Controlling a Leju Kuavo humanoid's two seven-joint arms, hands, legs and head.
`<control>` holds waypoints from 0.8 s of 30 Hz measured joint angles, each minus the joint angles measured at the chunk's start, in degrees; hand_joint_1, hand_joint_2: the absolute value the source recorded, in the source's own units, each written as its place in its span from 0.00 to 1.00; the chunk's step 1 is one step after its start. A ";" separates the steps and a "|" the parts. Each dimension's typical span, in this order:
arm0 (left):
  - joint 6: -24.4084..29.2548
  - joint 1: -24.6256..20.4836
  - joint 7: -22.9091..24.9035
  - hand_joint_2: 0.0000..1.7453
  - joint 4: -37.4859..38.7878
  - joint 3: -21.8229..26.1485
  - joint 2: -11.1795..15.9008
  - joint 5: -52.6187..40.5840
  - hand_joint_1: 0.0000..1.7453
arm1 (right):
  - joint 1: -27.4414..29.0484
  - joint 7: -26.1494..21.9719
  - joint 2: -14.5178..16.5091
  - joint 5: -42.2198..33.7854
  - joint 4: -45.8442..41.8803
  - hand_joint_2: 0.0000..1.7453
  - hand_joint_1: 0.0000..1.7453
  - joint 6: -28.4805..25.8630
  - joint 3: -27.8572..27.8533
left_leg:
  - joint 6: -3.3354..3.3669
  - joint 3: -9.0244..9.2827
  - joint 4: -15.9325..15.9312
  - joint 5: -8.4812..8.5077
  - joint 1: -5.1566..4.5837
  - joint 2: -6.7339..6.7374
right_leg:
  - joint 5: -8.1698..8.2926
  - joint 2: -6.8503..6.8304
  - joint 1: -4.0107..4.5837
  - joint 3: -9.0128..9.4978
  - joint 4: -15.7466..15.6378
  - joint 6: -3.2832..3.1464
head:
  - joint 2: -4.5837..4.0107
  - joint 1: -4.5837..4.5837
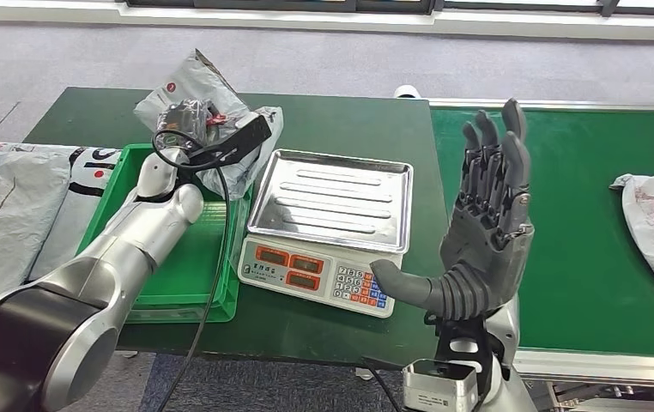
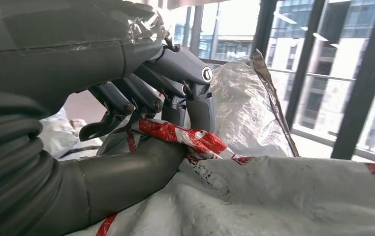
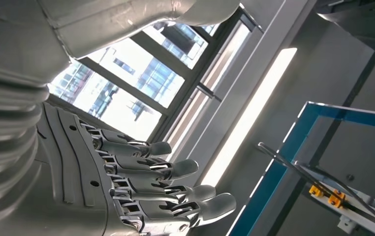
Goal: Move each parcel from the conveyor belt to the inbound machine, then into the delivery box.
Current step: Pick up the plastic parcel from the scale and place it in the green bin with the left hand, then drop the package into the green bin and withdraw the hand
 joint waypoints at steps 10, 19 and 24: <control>-0.41 1.56 4.04 1.00 1.08 1.37 3.22 -2.37 1.00 | 0.10 0.34 -0.80 -0.06 0.00 1.00 0.00 -0.45 0.00 | -0.03 -0.02 0.00 0.03 0.03 -0.09 | -0.01 -0.06 0.03 -0.04 0.02 -0.02 | 0.00 -0.01; -0.41 1.93 4.30 1.00 1.19 1.62 3.56 -2.46 1.00 | 0.10 0.34 -0.95 -0.07 0.00 1.00 0.00 -0.53 0.00 | -0.03 -0.07 0.00 0.03 0.01 -0.10 | -0.01 -0.07 0.01 -0.04 0.00 -0.02 | 0.01 -0.01; -1.09 2.00 5.28 1.00 1.37 1.77 3.75 -2.47 1.00 | 0.07 0.38 -0.99 -0.10 0.01 1.00 0.00 -0.55 0.00 | -0.03 -0.07 0.00 0.02 0.01 -0.10 | -0.01 -0.07 0.01 -0.05 0.01 -0.02 | 0.01 -0.01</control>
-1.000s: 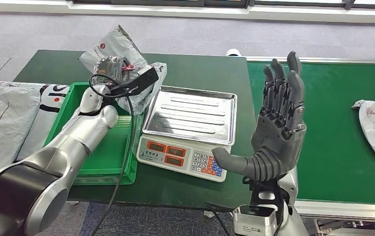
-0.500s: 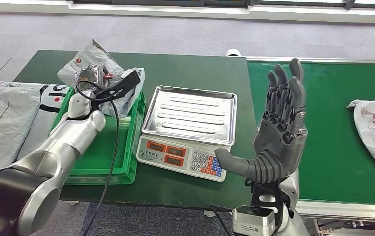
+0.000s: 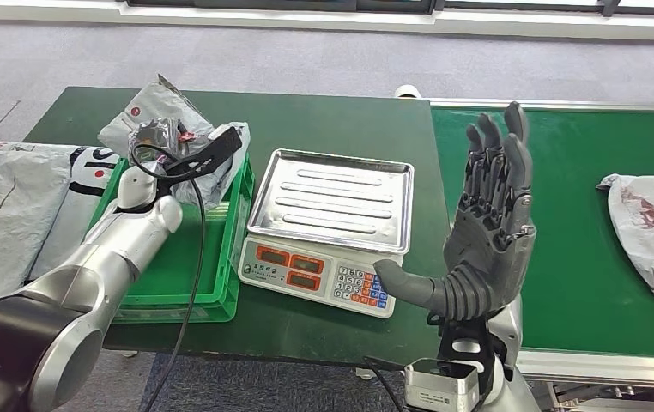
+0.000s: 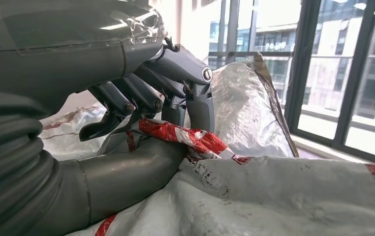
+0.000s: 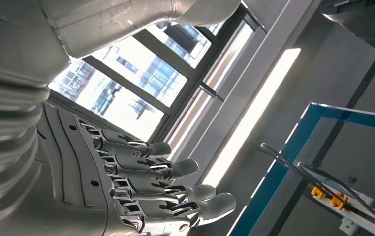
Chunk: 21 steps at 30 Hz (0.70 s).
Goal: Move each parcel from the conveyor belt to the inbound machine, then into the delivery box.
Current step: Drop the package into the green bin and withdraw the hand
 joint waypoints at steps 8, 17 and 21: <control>-0.39 1.01 1.63 0.50 0.26 1.59 0.67 -0.30 0.50 | -0.48 0.73 -0.17 -0.02 0.03 1.00 0.00 0.87 0.00 | 0.00 0.00 0.00 0.00 0.01 0.01 | 0.00 0.00 0.01 -0.01 0.01 0.00 | -0.01 -0.01; 6.79 1.30 -10.29 0.00 -1.50 10.19 0.84 7.50 0.00 | -1.24 2.53 -0.21 0.48 1.67 1.00 0.00 2.76 -0.05 | 0.00 -0.01 0.00 0.00 0.01 0.04 | 0.00 0.03 0.01 -0.03 0.01 0.00 | -0.01 0.00; 13.13 2.88 -17.26 0.00 -2.87 15.64 0.65 12.12 0.00 | -1.54 2.92 -0.18 1.79 2.58 1.00 0.00 2.81 -0.10 | 0.00 -0.01 0.00 0.00 0.00 0.06 | 0.00 0.04 0.00 -0.04 0.01 0.00 | -0.01 0.00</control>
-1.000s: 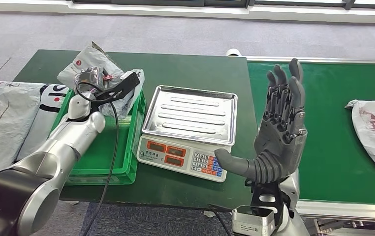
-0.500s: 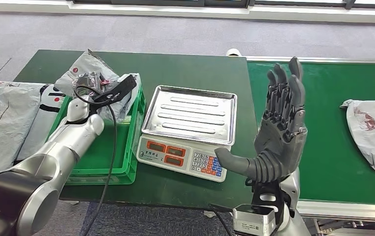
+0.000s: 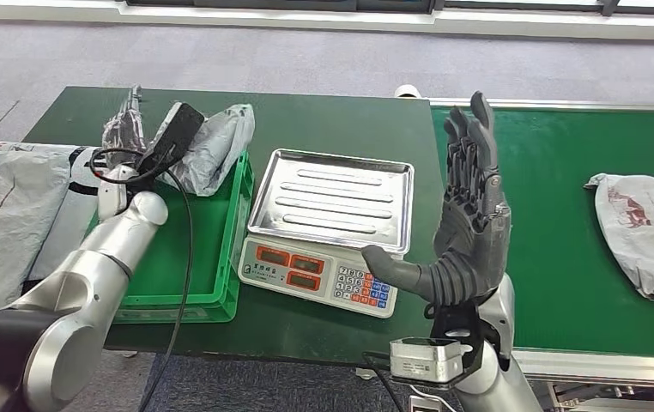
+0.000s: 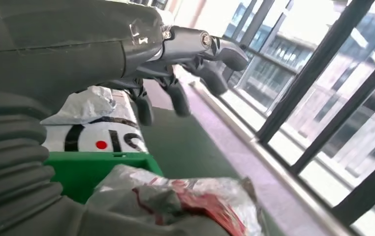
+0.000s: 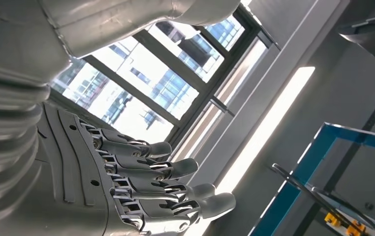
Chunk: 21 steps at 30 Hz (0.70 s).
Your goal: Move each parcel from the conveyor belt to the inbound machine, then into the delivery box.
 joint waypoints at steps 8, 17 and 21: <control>5.60 5.53 -11.48 0.00 -7.13 9.38 -1.51 -0.25 0.00 | -0.02 0.73 0.01 1.25 0.93 1.00 0.00 -0.48 -0.01 | 0.00 -0.02 0.00 0.00 0.00 0.08 | 0.00 0.07 0.01 -0.08 0.00 0.00 | 0.01 0.00; 6.03 13.32 -33.84 0.00 -19.01 29.03 -8.13 7.96 0.00 | -1.37 0.41 -0.31 -0.88 6.67 1.00 0.00 -2.76 -0.49 | 0.03 -0.01 0.00 -0.05 -0.04 0.21 | 0.01 0.17 -0.03 -0.09 -0.01 0.00 | 0.01 -0.01; 6.06 19.44 -34.20 0.00 -24.41 29.17 -9.43 13.21 0.00 | -0.59 0.75 -0.48 0.52 7.60 1.00 0.00 -2.44 -0.53 | 0.03 -0.05 -0.01 -0.06 -0.01 0.11 | -0.05 0.13 0.00 -0.12 -0.01 -0.06 | 0.00 0.01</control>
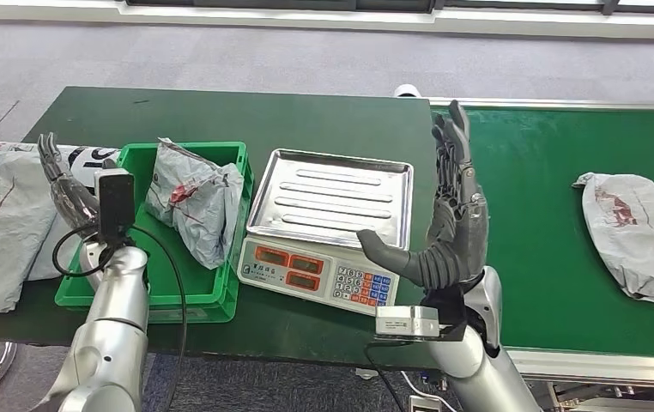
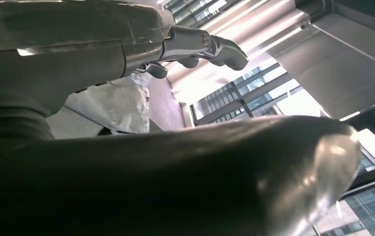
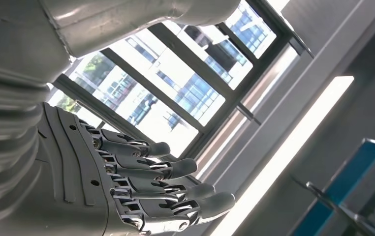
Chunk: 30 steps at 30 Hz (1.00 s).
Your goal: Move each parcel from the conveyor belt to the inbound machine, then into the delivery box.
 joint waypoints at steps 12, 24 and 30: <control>-4.90 14.42 1.24 0.00 -17.60 -7.75 0.20 27.65 0.00 | 1.33 4.67 0.38 2.86 0.43 1.00 0.00 4.00 -3.62 | -0.09 0.03 -0.01 -0.08 0.02 0.02 | -0.06 0.02 0.02 -0.01 0.00 -0.06 | 0.01 0.00; -12.40 34.19 -0.46 0.00 -39.78 -32.61 -2.16 34.38 0.00 | -21.61 22.28 -5.82 17.28 38.89 1.00 0.00 10.21 -23.95 | 0.30 -0.22 0.15 0.02 -0.21 -0.18 | 0.17 -0.21 -0.20 -0.01 -0.12 0.34 | 0.01 0.01; -12.42 36.75 -0.44 0.00 -43.47 -36.59 -2.25 35.77 0.00 | -33.22 31.58 -9.97 28.06 59.48 1.00 0.00 15.53 -25.55 | 0.30 -0.22 0.17 0.02 -0.20 -0.16 | 0.19 -0.20 -0.18 -0.05 -0.12 0.37 | 0.00 0.01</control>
